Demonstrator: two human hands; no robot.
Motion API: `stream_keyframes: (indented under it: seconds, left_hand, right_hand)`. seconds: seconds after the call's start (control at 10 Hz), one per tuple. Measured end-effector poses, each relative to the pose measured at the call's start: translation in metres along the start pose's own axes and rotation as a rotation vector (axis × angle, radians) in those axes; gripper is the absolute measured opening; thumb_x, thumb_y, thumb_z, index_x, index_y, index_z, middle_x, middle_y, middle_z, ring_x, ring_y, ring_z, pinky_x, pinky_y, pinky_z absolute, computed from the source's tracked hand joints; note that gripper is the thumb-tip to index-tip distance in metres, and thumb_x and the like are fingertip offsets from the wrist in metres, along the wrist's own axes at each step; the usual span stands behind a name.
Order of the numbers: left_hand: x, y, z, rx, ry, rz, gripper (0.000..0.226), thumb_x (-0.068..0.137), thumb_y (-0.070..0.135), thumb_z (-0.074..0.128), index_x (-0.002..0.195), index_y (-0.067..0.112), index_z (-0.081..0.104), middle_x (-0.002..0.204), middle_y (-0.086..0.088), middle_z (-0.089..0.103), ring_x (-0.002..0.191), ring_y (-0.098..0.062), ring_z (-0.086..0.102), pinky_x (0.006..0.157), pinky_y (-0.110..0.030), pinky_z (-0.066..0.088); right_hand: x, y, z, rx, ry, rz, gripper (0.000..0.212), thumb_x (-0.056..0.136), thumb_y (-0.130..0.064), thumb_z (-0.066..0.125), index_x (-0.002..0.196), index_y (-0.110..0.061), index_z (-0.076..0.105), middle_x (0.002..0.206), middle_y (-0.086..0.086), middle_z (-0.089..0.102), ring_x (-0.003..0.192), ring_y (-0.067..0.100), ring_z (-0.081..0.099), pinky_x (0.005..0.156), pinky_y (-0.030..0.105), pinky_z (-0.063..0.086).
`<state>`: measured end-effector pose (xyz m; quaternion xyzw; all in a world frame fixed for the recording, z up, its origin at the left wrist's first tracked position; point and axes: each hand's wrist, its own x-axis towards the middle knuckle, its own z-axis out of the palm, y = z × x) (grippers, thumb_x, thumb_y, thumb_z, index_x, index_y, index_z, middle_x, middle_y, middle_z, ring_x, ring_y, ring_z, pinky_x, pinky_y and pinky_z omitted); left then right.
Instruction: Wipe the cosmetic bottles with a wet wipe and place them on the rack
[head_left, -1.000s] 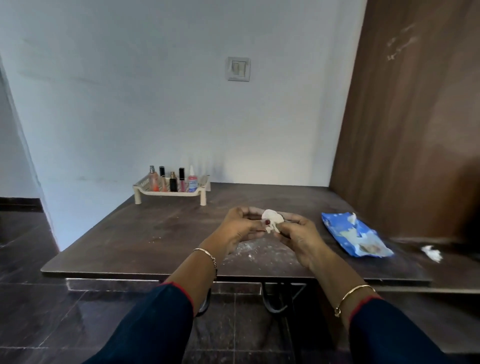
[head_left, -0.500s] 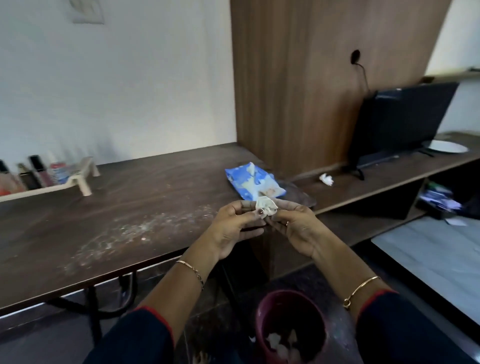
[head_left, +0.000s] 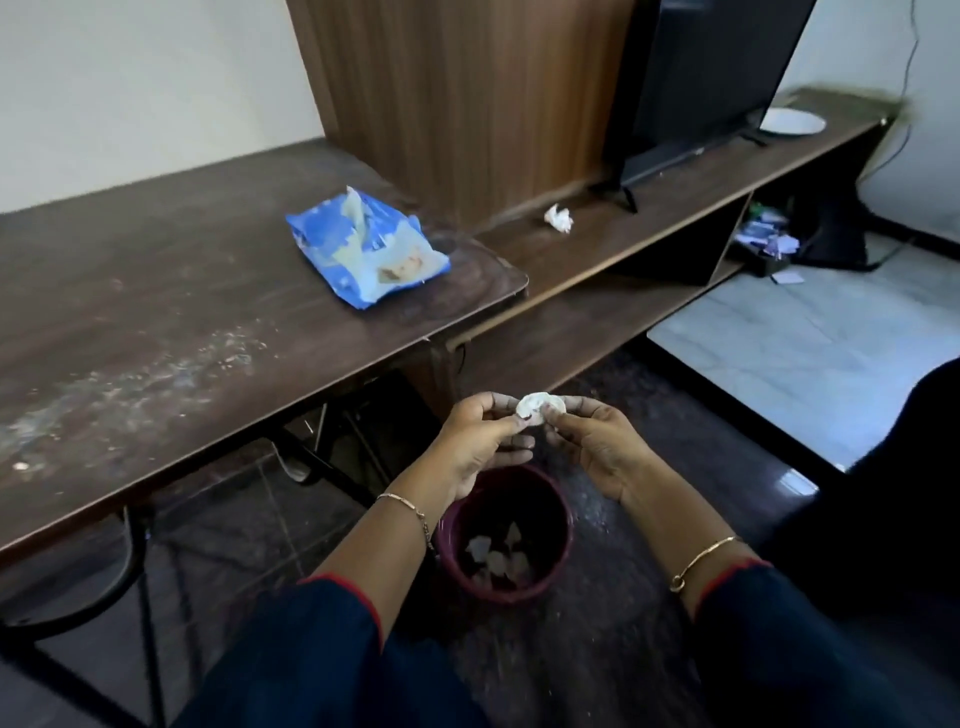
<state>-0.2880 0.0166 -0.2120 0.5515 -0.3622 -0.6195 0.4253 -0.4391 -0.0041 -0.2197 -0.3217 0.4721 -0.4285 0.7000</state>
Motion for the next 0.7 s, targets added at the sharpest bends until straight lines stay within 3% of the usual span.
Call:
stream_keyframes:
  seconds: [0.1, 0.3, 0.4, 0.5, 0.6, 0.7]
  left_hand:
    - [0.018, -0.023, -0.01, 0.028, 0.042, -0.092, 0.014, 0.091, 0.007, 0.058, 0.105, 0.006, 0.058, 0.098, -0.012, 0.065, 0.075, -0.018, 0.066, 0.067, -0.03, 0.06]
    - [0.04, -0.065, -0.044, 0.11, 0.095, -0.226, 0.01, 0.094, 0.012, 0.055, 0.102, 0.01, 0.059, 0.102, -0.008, 0.067, 0.081, -0.017, 0.067, 0.076, -0.031, 0.057]
    - [0.046, -0.08, -0.061, 0.137, 0.119, -0.256, 0.01, 0.094, 0.014, 0.056, 0.102, 0.011, 0.061, 0.103, -0.008, 0.068, 0.084, -0.017, 0.067, 0.082, -0.032, 0.056]
    - [0.051, -0.09, -0.072, 0.134, 0.107, -0.283, 0.014, 0.091, 0.017, 0.061, 0.103, 0.012, 0.062, 0.107, -0.008, 0.07, 0.092, -0.019, 0.068, 0.085, -0.033, 0.056]
    - [0.055, -0.095, -0.074, 0.119, 0.028, -0.297, 0.027, 0.086, 0.026, 0.067, 0.108, 0.01, 0.063, 0.111, -0.004, 0.069, 0.098, -0.018, 0.068, 0.087, -0.031, 0.054]
    - [0.057, -0.098, -0.073, 0.09, 0.002, -0.288, 0.032, 0.084, 0.027, 0.069, 0.11, 0.009, 0.063, 0.116, -0.002, 0.066, 0.1, -0.017, 0.067, 0.09, -0.031, 0.052]
  right_hand:
    - [0.019, 0.025, -0.01, -0.016, 0.052, 0.092, 0.003, 0.086, -0.005, 0.065, 0.088, -0.005, 0.062, 0.07, 0.002, 0.069, 0.056, 0.006, 0.061, 0.056, 0.016, 0.054]
    - [0.055, 0.086, -0.022, -0.061, 0.221, 0.226, 0.02, 0.087, -0.002, 0.064, 0.072, -0.008, 0.052, 0.068, 0.006, 0.056, 0.052, 0.005, 0.058, 0.06, 0.017, 0.057]
    - [0.071, 0.111, -0.022, -0.054, 0.321, 0.251, 0.021, 0.089, 0.002, 0.06, 0.071, -0.007, 0.052, 0.078, 0.012, 0.06, 0.066, 0.013, 0.061, 0.056, 0.014, 0.056]
    - [0.08, 0.128, -0.02, -0.032, 0.384, 0.288, 0.013, 0.09, 0.008, 0.055, 0.08, 0.001, 0.059, 0.096, 0.021, 0.062, 0.075, 0.02, 0.063, 0.061, 0.016, 0.057]
    - [0.087, 0.143, -0.019, -0.002, 0.417, 0.324, 0.023, 0.092, 0.013, 0.046, 0.11, 0.011, 0.06, 0.118, 0.022, 0.06, 0.101, 0.03, 0.064, 0.083, 0.028, 0.054]
    - [0.088, 0.152, -0.019, -0.051, 0.444, 0.342, 0.034, 0.094, 0.015, 0.037, 0.12, 0.008, 0.057, 0.132, 0.018, 0.054, 0.109, 0.029, 0.062, 0.086, 0.028, 0.051]
